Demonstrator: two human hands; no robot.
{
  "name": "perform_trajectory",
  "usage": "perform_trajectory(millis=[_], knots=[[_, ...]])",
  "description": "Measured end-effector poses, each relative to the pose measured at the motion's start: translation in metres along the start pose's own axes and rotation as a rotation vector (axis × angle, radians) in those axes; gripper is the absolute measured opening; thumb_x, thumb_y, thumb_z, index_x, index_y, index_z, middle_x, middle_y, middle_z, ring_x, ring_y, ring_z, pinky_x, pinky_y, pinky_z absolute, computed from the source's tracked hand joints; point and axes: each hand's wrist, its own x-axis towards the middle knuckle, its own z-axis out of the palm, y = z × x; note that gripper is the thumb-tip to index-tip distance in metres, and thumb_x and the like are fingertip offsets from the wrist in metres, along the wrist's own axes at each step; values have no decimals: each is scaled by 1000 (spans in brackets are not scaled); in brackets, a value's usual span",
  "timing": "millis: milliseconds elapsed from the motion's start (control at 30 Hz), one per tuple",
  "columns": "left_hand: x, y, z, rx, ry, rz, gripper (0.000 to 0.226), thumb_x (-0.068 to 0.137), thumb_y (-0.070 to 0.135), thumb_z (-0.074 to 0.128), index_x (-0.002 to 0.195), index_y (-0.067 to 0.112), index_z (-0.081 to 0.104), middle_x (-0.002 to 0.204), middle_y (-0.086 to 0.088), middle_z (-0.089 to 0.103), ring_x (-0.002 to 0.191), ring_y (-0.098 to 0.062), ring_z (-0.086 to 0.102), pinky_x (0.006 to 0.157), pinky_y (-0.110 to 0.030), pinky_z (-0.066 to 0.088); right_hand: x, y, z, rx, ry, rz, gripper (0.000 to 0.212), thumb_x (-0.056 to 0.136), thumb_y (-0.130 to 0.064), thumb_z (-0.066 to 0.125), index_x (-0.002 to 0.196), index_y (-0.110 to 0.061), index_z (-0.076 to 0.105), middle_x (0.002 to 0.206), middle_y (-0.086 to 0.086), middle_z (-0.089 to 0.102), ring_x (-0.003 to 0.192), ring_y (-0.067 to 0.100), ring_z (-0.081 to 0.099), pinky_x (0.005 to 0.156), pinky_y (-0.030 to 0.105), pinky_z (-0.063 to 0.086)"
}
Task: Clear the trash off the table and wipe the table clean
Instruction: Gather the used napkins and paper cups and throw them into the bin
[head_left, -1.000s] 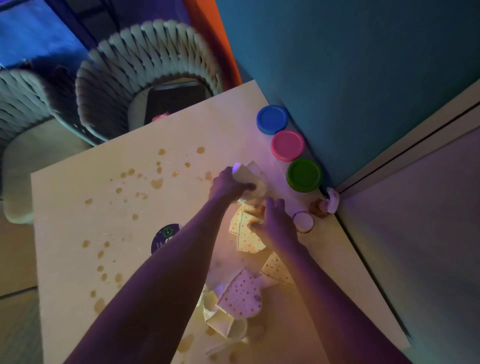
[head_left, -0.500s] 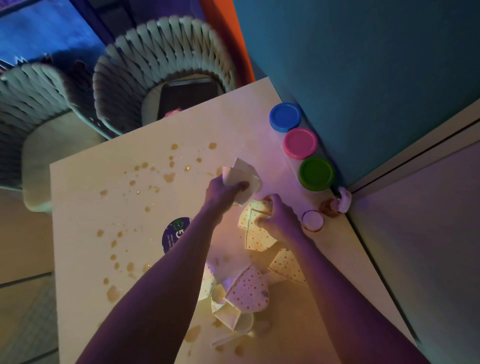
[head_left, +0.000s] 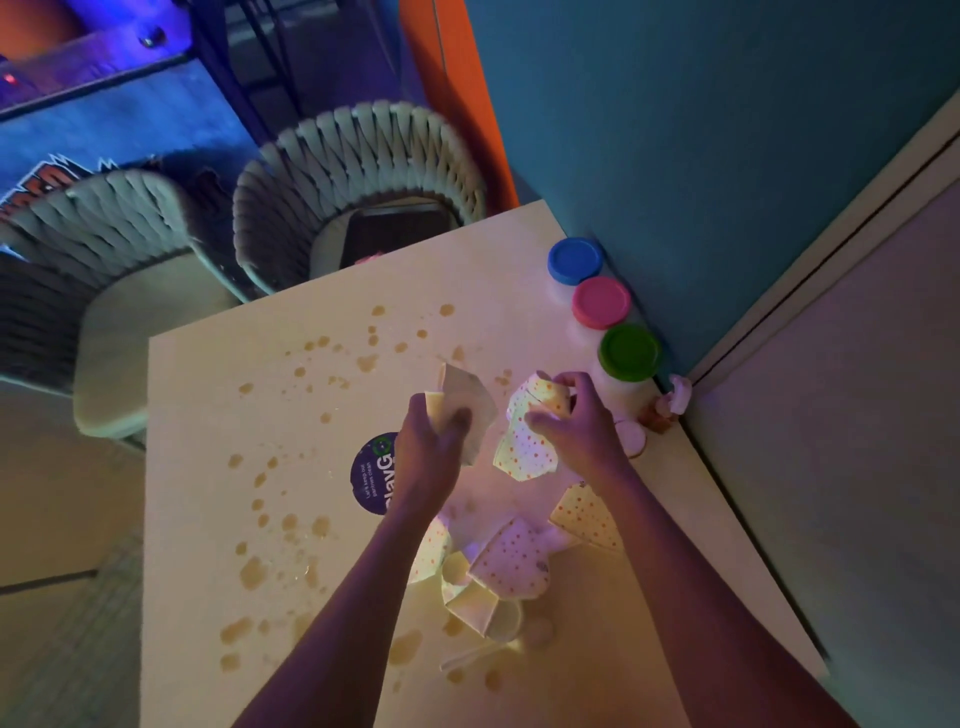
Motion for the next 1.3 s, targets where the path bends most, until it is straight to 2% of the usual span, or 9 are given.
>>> perform_trajectory(millis=[167,300,433,567,800,967,1100,1200,1300], knots=[[-36,3,-14,-39,-29,52,20,93,34,59,107,23,51,94,-1,67,84,-24,67,65,-50,60,-50,-7,-7,110,124,-4,46,79,-23,79,116,-27,51,97,-7,65,82,7,64,64,24,51],[-67,-2,-17,-19,-96,124,21,85,39,53,101,28,48,90,-1,65,80,-26,65,67,-56,57,-97,5,-16,174,272,14,44,76,-23,81,113,-29,56,96,-7,66,84,14,66,70,30,53],[-103,-11,-11,8,-217,257,16,92,27,55,105,22,47,92,-5,65,80,-26,63,69,-50,55,-152,28,-24,220,445,52,43,75,-23,82,110,-34,59,92,-8,70,81,15,68,72,32,55],[-142,-21,6,71,-345,386,17,96,27,58,108,25,46,97,-3,65,85,-27,62,73,-40,50,-207,56,-33,252,585,112,42,76,-24,81,111,-34,58,91,-7,69,79,16,67,71,32,53],[-207,-42,40,137,-601,570,31,98,24,62,125,12,51,109,-7,67,95,-26,62,75,-33,44,-289,120,-49,295,772,264,43,78,-23,80,110,-35,54,99,4,68,84,26,67,76,42,56],[-265,-52,78,276,-805,636,53,93,47,50,137,17,44,127,-7,64,105,-28,65,85,-41,55,-352,180,-64,343,909,405,42,80,-17,78,111,-30,53,102,8,68,86,29,65,74,39,53],[-304,-68,111,432,-921,654,49,102,37,54,143,16,39,139,-6,56,117,-31,61,89,-36,50,-394,228,-70,394,958,493,46,80,-15,78,119,-21,55,106,8,65,91,28,63,76,36,51],[-330,-83,130,490,-970,658,48,100,43,52,136,13,43,129,-6,58,111,-28,62,83,-32,48,-419,260,-72,472,967,542,48,80,-11,78,122,-15,55,107,7,61,91,26,60,74,32,47],[-351,-104,148,547,-985,628,45,98,41,56,128,10,47,120,-11,59,105,-30,64,79,-45,56,-437,290,-74,560,970,564,49,80,-7,78,123,-13,53,108,10,62,90,27,61,74,35,49]])
